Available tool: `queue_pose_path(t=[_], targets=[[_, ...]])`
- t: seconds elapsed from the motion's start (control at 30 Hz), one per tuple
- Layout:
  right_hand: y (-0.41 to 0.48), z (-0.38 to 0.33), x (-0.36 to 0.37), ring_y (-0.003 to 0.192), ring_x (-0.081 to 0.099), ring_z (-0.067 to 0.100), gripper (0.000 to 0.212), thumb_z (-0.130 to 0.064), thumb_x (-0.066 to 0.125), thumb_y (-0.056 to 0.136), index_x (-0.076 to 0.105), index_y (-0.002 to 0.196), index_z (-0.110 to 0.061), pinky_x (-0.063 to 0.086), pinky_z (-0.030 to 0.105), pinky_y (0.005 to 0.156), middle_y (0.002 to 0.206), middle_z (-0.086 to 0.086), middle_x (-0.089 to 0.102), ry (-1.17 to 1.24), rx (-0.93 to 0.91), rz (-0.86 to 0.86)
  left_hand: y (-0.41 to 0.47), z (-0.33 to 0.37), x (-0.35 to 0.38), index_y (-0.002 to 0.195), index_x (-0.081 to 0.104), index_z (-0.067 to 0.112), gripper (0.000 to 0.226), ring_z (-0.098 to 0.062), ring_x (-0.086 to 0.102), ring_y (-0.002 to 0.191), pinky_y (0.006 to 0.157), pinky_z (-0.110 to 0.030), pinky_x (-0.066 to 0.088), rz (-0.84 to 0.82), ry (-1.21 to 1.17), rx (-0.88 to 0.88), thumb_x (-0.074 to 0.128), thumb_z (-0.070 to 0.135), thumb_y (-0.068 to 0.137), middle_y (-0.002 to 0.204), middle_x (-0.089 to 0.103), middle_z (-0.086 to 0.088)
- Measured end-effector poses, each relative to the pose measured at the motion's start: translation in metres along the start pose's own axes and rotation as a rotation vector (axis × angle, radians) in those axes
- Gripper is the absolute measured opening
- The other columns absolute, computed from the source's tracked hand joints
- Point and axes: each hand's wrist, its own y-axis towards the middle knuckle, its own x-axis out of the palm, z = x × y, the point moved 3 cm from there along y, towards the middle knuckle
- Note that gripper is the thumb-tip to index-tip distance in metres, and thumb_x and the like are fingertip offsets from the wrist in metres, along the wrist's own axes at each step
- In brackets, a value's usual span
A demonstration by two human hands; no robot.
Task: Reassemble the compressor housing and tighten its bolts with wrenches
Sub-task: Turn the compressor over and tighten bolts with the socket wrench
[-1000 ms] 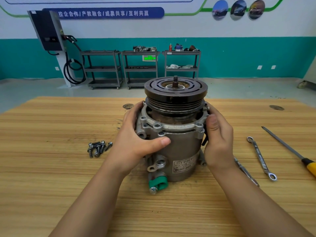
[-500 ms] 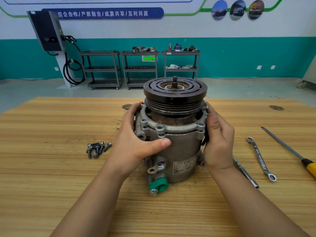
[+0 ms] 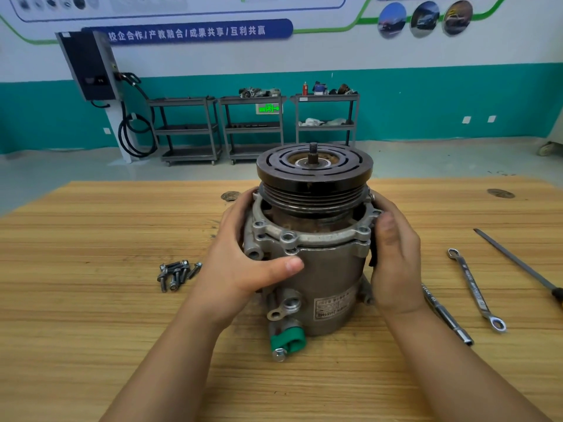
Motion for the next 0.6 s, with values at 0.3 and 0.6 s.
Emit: queue_pose_path(t=[0.3,0.6], targets=[[-0.0023,0.0016,0.0046,0.107,0.060,0.011,0.032,-0.035,0.035,0.093,0.055,0.115,-0.022,0.047,0.028,0.091,0.108,-0.007,0.065,-0.017,-0.026,0.128,-0.0002,-0.0028,0.0007,0.138,0.040,0.027,0.112,-0.020,0.051,0.124,0.102,-0.050,0.041,0.073,0.030,0.007,0.084,0.044,0.035,0.137,0.051,0.000],[-0.0041,0.0014,0.0060,0.104,0.061,0.004,0.029,-0.019,0.032,0.097,0.056,0.112,-0.023,0.046,0.019,0.087,0.102,-0.014,0.068,-0.034,-0.024,0.200,-0.0036,-0.0038,0.0015,0.132,0.042,0.036,0.109,-0.017,0.052,0.122,0.100,-0.048,0.044,0.121,0.033,0.011,0.084,0.047,0.032,0.134,0.052,0.005]])
